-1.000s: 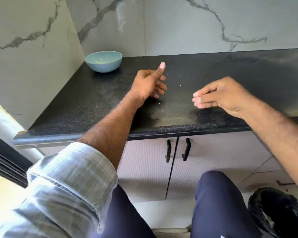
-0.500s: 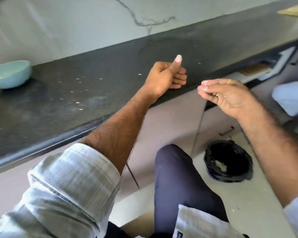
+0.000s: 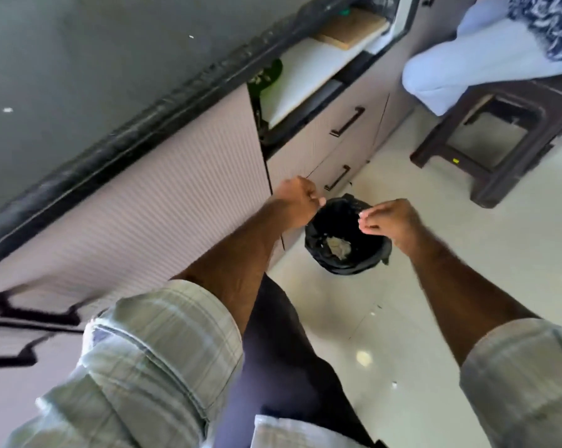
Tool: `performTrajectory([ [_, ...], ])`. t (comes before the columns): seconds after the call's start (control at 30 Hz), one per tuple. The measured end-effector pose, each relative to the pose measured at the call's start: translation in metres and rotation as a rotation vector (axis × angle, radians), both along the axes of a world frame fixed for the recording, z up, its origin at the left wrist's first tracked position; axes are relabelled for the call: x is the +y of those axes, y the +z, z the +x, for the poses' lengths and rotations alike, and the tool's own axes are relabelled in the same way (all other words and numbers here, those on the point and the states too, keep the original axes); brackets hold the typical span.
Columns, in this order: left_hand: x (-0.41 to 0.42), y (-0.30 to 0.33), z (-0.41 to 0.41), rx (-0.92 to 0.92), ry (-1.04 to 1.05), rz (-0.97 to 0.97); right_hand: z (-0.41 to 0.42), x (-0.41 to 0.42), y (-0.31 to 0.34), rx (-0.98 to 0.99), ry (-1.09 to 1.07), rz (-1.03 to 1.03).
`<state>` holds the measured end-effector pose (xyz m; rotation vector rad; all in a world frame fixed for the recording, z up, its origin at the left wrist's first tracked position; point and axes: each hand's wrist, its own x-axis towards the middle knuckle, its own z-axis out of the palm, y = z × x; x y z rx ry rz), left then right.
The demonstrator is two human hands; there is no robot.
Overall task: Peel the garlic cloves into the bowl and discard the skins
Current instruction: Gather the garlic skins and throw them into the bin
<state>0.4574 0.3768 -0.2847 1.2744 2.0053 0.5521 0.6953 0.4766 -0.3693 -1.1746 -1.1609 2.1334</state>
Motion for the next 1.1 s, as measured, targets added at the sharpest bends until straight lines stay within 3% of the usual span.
performTrajectory([
  [0.03,0.009,-0.014,0.001,-0.034,0.010,-0.042,-0.002,0.012,-0.023,-0.141,-0.011,0.026],
  [0.1,0.022,-0.037,0.001,-0.076,0.036,-0.120,-0.011,0.028,-0.064,-0.602,-0.008,0.249],
  [0.17,0.041,-0.060,-0.002,-0.084,0.053,-0.163,-0.023,0.039,-0.088,-0.943,0.119,0.423],
  [0.23,0.055,-0.079,-0.005,-0.065,0.050,-0.199,-0.031,0.046,-0.104,-1.087,0.180,0.562],
  [0.3,0.065,-0.093,-0.007,-0.036,0.051,-0.230,-0.039,0.047,-0.116,-1.129,0.131,0.675],
  [0.37,0.073,-0.110,-0.010,0.045,0.043,-0.236,-0.054,0.050,-0.126,-1.123,0.118,0.653],
  [0.5,0.073,-0.144,-0.015,0.061,0.018,-0.247,-0.077,0.049,-0.148,-0.984,0.304,0.399],
  [0.53,0.071,-0.152,-0.016,0.075,-0.020,-0.251,-0.079,0.048,-0.152,-1.027,0.324,0.372],
  [0.63,0.066,-0.165,-0.018,0.182,-0.021,-0.243,-0.074,0.049,-0.172,-1.179,0.209,0.458],
  [0.7,0.069,-0.170,-0.017,0.238,0.026,-0.244,-0.073,0.049,-0.172,-1.214,0.261,0.496],
  [0.77,0.075,-0.171,-0.015,0.156,0.021,-0.263,-0.071,0.047,-0.170,-1.140,0.386,0.461],
  [0.83,0.074,-0.172,-0.010,0.058,-0.053,-0.291,-0.069,0.048,-0.164,-1.132,0.333,0.453],
  [0.97,0.070,-0.176,-0.006,0.250,-0.022,-0.217,-0.067,0.050,-0.152,-1.233,0.171,0.519],
  [1.1,0.067,-0.168,-0.013,0.214,0.016,-0.154,-0.069,0.048,-0.140,-1.250,0.254,0.579],
])
